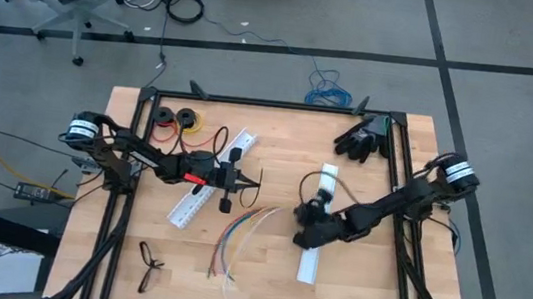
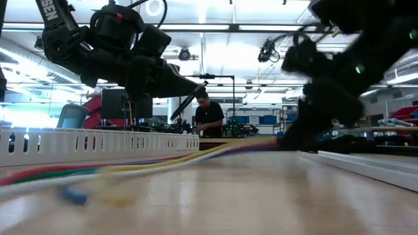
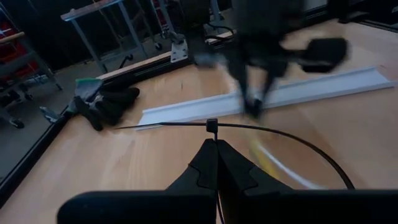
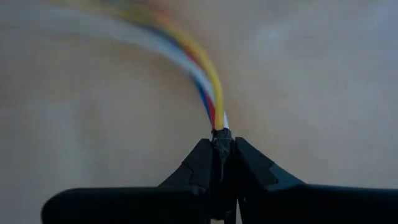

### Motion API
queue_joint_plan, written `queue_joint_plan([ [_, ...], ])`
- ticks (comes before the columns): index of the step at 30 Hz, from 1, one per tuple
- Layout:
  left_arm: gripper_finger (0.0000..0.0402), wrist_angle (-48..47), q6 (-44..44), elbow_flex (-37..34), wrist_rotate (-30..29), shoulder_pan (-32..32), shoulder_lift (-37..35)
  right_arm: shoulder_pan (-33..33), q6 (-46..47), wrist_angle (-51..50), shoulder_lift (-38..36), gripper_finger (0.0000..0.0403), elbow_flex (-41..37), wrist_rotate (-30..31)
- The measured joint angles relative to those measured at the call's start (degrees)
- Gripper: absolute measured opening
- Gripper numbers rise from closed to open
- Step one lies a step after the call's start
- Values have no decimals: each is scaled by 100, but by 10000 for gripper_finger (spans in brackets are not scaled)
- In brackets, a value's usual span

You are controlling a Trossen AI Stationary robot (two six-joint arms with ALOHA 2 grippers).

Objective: Ziptie cables
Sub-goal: Wrap the cable wires together using the black zip tie

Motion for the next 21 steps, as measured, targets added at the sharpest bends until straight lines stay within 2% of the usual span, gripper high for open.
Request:
queue_joint_plan([
  [3, 3, 49, 5, 0, -187, -2, 0, -1, 542, -1213, -660, 30, 108, 1485],
  [6, 3, 106, 6, 0, -444, -2, 2, 26, 1051, -1831, -1418, 30, 126, 2805],
  [9, 3, 153, 6, 0, -511, 0, 2, 80, 1352, -1957, -2056, 30, 130, 3572],
  [11, 3, 148, 6, 0, -507, -2, 2, 122, 1315, -1790, -2258, 30, 131, 3723],
  [12, 3, 152, 6, 0, -504, -4, 2, 133, 1293, -1681, -2288, 30, 133, 3675],
  [14, 3, 150, -3, 0, -504, -2, 2, 139, 1227, -1467, -2219, 30, 133, 3210],
  [19, 3, 148, -71, 0, -498, -2, 2, -80, 1758, -1304, -1630, 30, 133, 919],
  [21, 3, 152, -253, 0, -498, -2, 2, -146, 1971, -1279, -1266, 30, 133, 241],
])
